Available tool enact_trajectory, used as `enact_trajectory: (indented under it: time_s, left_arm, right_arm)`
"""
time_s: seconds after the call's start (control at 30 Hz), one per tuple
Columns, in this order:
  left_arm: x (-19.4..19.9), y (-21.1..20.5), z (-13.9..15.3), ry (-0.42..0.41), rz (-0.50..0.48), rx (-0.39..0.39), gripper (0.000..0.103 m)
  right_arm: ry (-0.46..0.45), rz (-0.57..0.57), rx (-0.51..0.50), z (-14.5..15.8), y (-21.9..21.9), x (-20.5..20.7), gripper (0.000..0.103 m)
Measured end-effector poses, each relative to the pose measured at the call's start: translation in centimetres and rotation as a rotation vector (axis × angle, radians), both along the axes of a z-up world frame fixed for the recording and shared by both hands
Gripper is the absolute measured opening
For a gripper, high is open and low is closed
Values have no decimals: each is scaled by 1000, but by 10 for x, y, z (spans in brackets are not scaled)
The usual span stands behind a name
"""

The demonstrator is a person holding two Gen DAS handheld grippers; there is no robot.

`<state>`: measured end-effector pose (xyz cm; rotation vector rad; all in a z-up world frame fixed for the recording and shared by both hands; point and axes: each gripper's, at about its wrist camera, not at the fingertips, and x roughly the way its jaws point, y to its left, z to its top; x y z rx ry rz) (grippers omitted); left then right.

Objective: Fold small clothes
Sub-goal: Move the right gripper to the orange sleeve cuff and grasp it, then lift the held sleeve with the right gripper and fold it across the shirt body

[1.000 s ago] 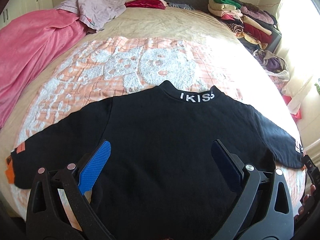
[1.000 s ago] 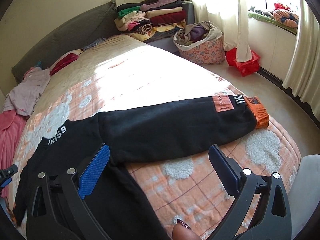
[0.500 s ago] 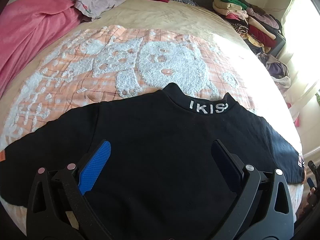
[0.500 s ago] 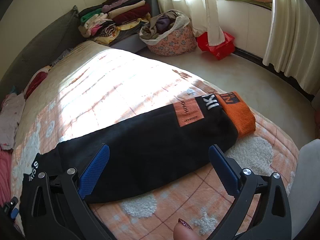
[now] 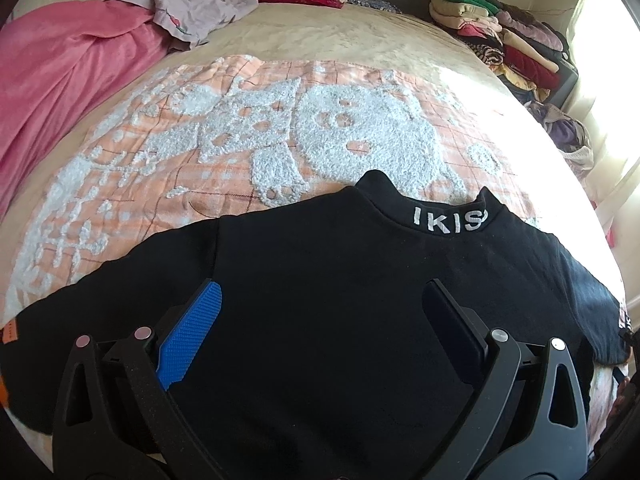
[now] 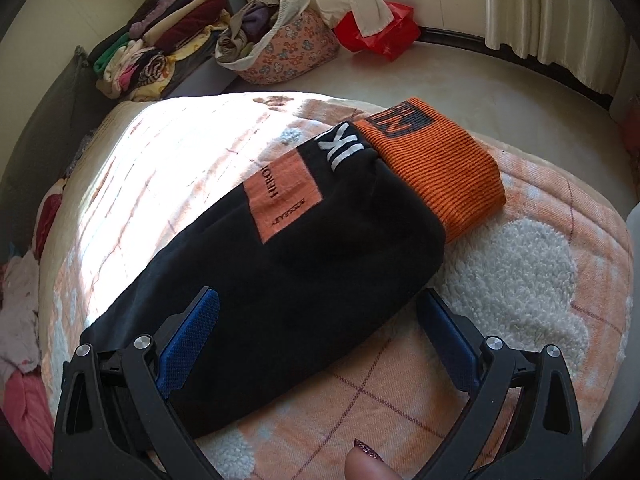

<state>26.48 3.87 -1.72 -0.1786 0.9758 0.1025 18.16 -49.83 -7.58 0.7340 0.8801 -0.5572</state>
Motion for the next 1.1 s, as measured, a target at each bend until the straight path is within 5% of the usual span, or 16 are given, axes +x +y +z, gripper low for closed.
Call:
enact_trajectory:
  time_s: [0.27,0.57,1.1]
  left_arm:
    - [-2,14,-10,24,22,-68,95]
    - [-3,20,-11,25,36,-64,95]
    - [-10,24,4,-3,12,-91,95]
  right_arm:
    - [-108,-11,30,3,-25,15,97]
    - [-195,40,54,10,-30,11,16]
    - [-398,319,-23,106,62,19,10]
